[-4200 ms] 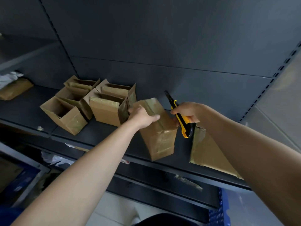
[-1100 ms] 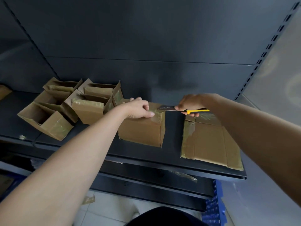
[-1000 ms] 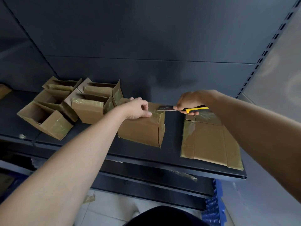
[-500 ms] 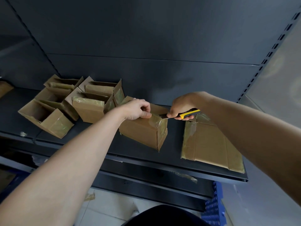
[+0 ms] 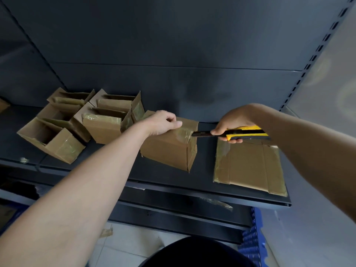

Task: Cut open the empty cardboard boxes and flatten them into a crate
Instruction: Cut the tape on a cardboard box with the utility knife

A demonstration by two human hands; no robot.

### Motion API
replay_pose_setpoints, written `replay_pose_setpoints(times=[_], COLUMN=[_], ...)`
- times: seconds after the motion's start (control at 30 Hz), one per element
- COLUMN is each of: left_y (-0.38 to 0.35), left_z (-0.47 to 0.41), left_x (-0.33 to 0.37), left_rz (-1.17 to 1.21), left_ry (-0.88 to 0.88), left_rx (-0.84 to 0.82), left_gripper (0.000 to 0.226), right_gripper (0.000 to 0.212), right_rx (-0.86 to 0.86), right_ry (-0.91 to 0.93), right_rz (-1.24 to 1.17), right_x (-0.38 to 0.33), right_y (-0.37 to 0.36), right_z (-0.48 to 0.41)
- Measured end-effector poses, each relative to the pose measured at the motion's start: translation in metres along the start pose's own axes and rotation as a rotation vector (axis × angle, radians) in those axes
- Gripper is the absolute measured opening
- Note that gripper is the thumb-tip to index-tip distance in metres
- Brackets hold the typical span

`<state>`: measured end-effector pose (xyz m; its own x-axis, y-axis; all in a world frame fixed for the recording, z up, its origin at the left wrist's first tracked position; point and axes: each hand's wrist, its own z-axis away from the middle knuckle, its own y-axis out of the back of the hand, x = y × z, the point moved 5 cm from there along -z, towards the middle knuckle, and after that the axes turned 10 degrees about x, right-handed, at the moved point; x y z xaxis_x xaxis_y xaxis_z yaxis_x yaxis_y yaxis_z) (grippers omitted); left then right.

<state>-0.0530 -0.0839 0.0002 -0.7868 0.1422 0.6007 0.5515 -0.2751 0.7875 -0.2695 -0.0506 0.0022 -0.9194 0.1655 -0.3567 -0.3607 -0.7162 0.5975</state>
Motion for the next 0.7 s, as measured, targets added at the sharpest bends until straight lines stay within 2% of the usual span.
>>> replay_pose_setpoints(times=[0.1, 0.2, 0.27, 0.37, 0.47, 0.6, 0.7], left_y=[0.002, 0.000, 0.002, 0.005, 0.005, 0.005, 0.000], left_z=[-0.002, -0.002, -0.001, -0.003, -0.004, -0.004, -0.001], left_x=[0.001, 0.008, 0.014, 0.020, 0.027, 0.032, 0.038], left_rz=[0.035, -0.042, -0.131, -0.278, -0.395, -0.492, -0.584], left_ry=[0.000, -0.076, -0.129, -0.175, -0.197, -0.213, -0.291], left_rx=[0.062, 0.117, 0.091, -0.016, -0.108, -0.195, -0.197], left_gripper=[0.035, 0.012, 0.002, 0.020, 0.039, 0.045, 0.046], right_gripper=[0.047, 0.043, 0.042, 0.043, 0.042, 0.039, 0.038], right_rx=[0.113, 0.204, 0.240, 0.312, 0.326, 0.378, 0.412], right_ry=[-0.092, -0.060, -0.001, 0.055, 0.037, 0.013, 0.042], right_rz=[-0.123, -0.150, -0.166, -0.087, -0.092, -0.121, -0.119], right_x=[0.012, 0.014, 0.013, 0.011, 0.013, 0.014, 0.010], right_y=[0.005, 0.002, 0.000, -0.003, -0.009, -0.019, -0.024], right_z=[0.002, 0.003, 0.005, 0.009, 0.012, 0.018, 0.027])
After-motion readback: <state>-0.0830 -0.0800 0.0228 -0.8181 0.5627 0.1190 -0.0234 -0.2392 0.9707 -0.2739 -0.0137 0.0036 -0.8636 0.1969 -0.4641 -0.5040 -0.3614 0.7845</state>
